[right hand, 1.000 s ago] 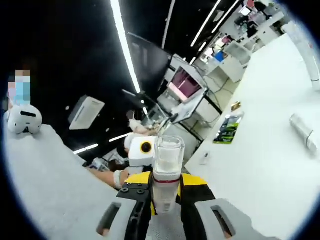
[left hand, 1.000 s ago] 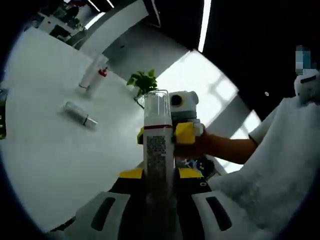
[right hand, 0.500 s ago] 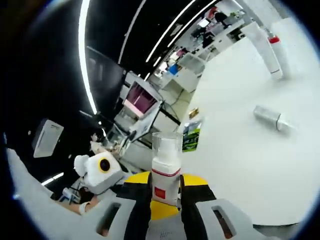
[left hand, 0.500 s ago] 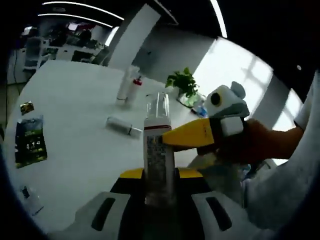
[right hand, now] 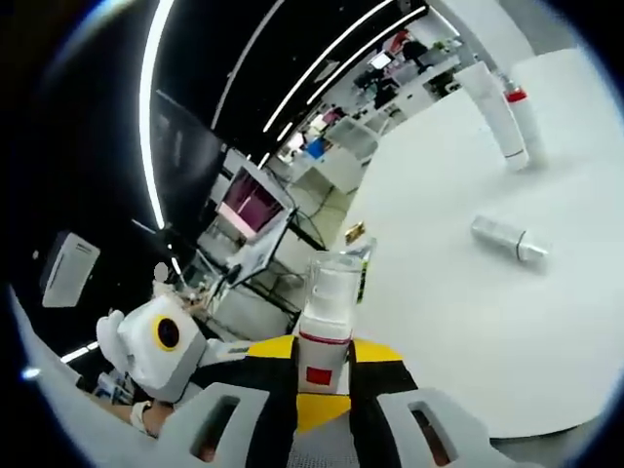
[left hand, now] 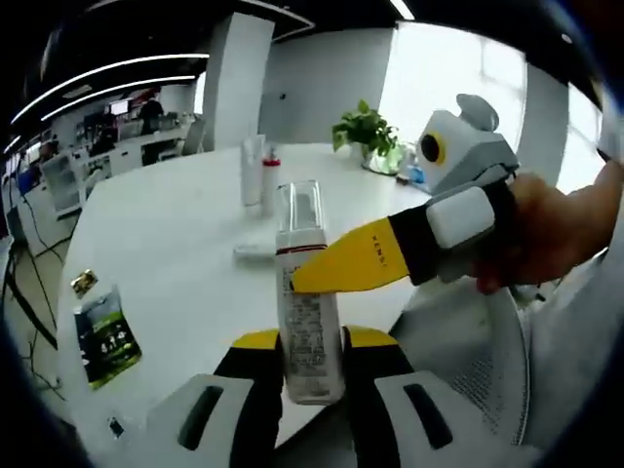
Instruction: Arrange the skincare products in the storage area until every visible bottle or jar stands upright without overlapping.
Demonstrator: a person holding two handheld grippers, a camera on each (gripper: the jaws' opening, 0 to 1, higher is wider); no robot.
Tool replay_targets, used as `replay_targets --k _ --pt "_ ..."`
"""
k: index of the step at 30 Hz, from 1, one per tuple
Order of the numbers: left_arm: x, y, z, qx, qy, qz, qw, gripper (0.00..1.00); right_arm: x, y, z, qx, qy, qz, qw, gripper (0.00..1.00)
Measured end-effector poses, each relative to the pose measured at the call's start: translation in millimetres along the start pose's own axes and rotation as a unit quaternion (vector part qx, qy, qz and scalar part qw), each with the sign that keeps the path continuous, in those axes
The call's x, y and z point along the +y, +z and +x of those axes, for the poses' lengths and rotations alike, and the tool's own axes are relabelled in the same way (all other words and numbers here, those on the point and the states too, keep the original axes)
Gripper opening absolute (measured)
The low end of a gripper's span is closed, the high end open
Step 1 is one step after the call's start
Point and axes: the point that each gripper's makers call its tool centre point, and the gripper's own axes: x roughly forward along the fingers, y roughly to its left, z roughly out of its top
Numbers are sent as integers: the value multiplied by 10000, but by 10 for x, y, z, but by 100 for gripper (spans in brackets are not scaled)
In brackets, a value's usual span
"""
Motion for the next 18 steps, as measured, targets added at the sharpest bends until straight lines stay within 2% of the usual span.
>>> replay_targets --k 4,6,8,10,13,18 --pt "-6 -50 -6 4 -98 84 9999 19 -8 -27 -18 28 -19 -221 9997 13" --pt "30 -145 -19 193 -59 118 9997 19 -46 -4 -44 1 -106 -443 9990 13" --pt "68 -236 -30 317 37 173 9993 24 -72 19 -62 -16 -143 -463 9988 13" --pt "117 -358 -47 545 164 310 9979 30 -153 68 -96 -44 -270 -591 9979 13" --pt "170 -634 -52 1066 275 587 9922 29 -259 171 -152 -144 -411 -658 9969 13" --pt "163 -905 -5 1303 227 586 9895 30 -445 384 -251 -329 -651 -723 9947 13"
